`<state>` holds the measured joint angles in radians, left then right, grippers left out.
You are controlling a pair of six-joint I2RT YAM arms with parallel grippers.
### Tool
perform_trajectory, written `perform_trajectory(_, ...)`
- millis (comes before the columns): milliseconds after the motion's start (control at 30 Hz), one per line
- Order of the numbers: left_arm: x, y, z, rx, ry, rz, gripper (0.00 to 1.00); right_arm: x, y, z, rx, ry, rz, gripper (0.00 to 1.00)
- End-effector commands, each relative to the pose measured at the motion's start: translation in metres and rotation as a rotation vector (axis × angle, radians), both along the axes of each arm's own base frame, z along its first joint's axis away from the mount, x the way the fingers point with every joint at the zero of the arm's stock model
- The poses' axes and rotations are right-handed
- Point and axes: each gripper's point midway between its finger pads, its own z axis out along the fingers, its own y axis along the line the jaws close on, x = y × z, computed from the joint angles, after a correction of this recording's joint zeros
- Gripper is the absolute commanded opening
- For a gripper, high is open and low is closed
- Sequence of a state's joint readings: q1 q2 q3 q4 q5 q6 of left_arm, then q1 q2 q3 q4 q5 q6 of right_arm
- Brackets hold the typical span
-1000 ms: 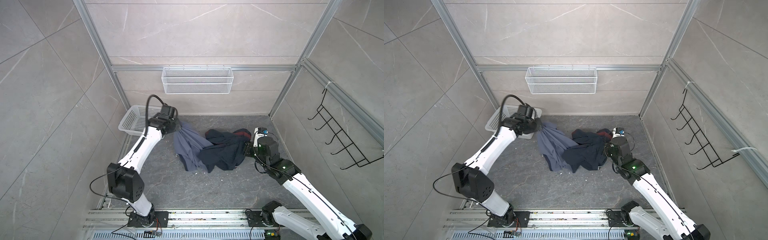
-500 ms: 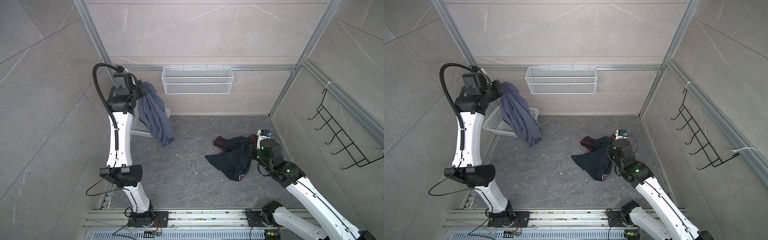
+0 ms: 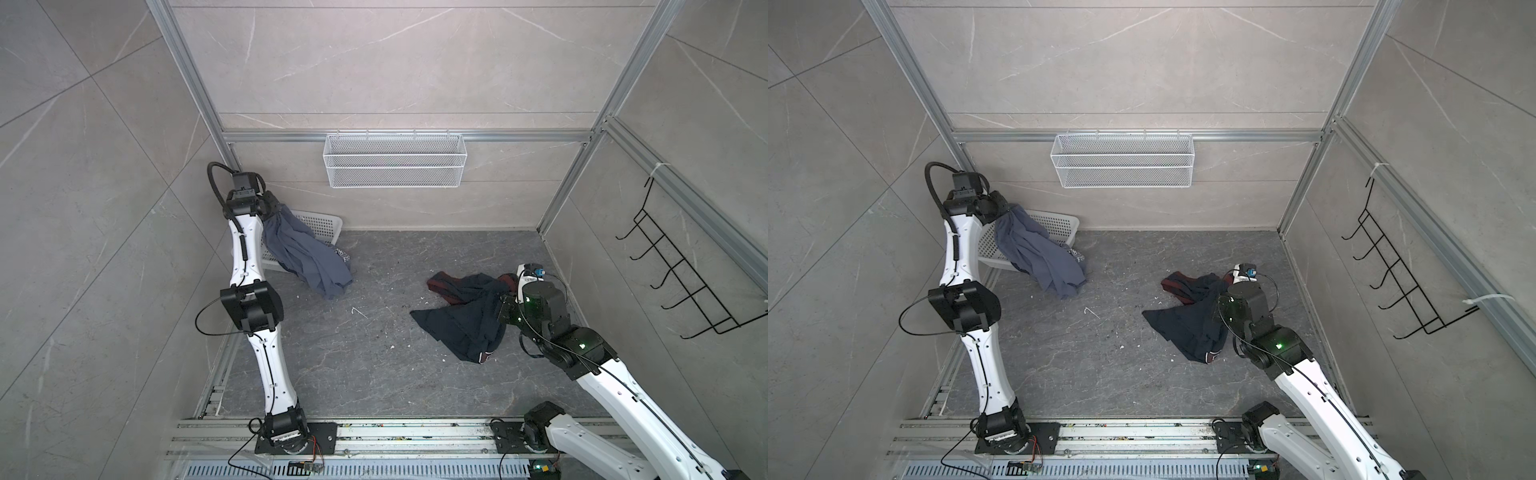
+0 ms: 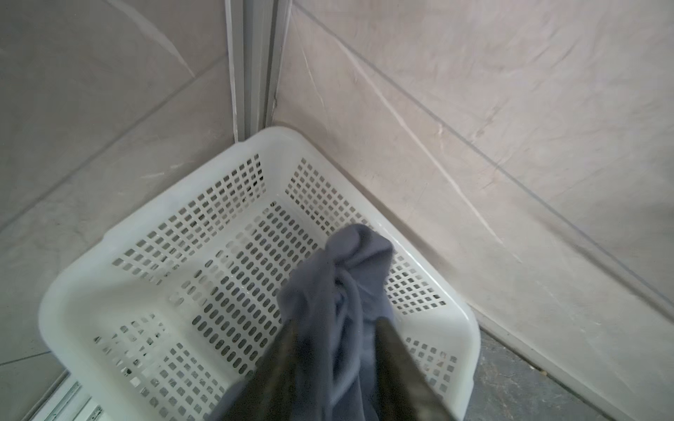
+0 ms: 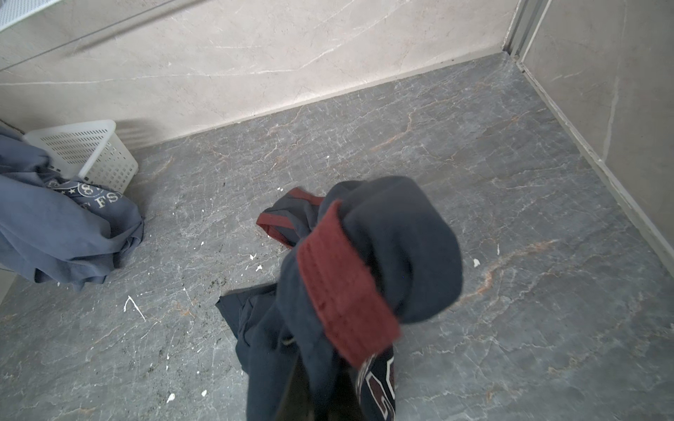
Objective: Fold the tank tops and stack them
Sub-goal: 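Carry the grey-blue garment to the basket with the left gripper while the right holds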
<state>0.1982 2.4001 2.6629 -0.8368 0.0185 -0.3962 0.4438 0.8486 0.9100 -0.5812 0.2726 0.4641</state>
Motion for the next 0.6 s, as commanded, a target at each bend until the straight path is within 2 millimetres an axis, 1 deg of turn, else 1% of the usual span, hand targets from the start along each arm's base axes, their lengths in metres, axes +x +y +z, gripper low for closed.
perform_trajectory(0,-0.029,-0.019,0.073,0.058,-0.079,-0.017,0.73,-0.004,0.006,0.02,0.023,-0.028,0.046,0.0)
perform_trajectory(67,-0.05,-0.032,0.102,0.093,-0.098,-0.016,0.86,-0.004,0.013,0.021,0.038,-0.021,0.078,0.0)
perform_trajectory(100,-0.062,-0.039,0.115,0.097,-0.104,-0.018,0.88,-0.003,0.016,0.02,0.043,-0.015,0.09,0.0)
perform_trajectory(167,-0.089,-0.063,0.137,0.123,-0.11,-0.05,0.92,-0.001,0.024,0.019,0.062,-0.001,0.12,0.0)
perform_trajectory(200,-0.103,-0.075,0.144,0.138,-0.104,-0.055,0.93,0.0,0.03,0.018,0.08,0.008,0.144,0.0)
perform_trajectory(233,-0.114,-0.087,0.144,0.129,-0.09,-0.072,0.93,0.001,0.037,0.02,0.096,0.009,0.169,0.0)
perform_trajectory(267,-0.131,-0.099,0.147,0.109,-0.083,-0.088,0.93,0.002,0.045,0.02,0.119,0.013,0.201,0.0)
perform_trajectory(300,-0.143,-0.108,0.141,0.08,-0.063,-0.089,0.93,0.003,0.052,0.021,0.136,0.014,0.223,0.0)
perform_trajectory(333,-0.158,-0.124,0.131,0.041,-0.04,-0.1,0.93,0.003,0.06,0.023,0.156,0.014,0.249,0.0)
perform_trajectory(400,-0.177,-0.174,0.107,-0.004,-0.052,-0.22,0.93,0.002,0.08,0.029,0.186,0.021,0.307,0.0)
perform_trajectory(433,-0.186,-0.194,0.099,-0.012,-0.068,-0.266,0.93,0.002,0.088,0.032,0.199,0.023,0.329,0.0)
perform_trajectory(467,-0.196,-0.214,0.087,-0.016,-0.072,-0.314,0.93,0.0,0.101,0.035,0.211,0.028,0.362,0.0)
perform_trajectory(533,-0.216,-0.237,0.063,-0.042,-0.056,-0.36,0.93,-0.004,0.126,0.04,0.209,0.031,0.426,0.0)
perform_trajectory(567,-0.226,-0.244,0.05,-0.05,-0.039,-0.374,0.93,-0.006,0.138,0.043,0.193,0.031,0.447,0.0)
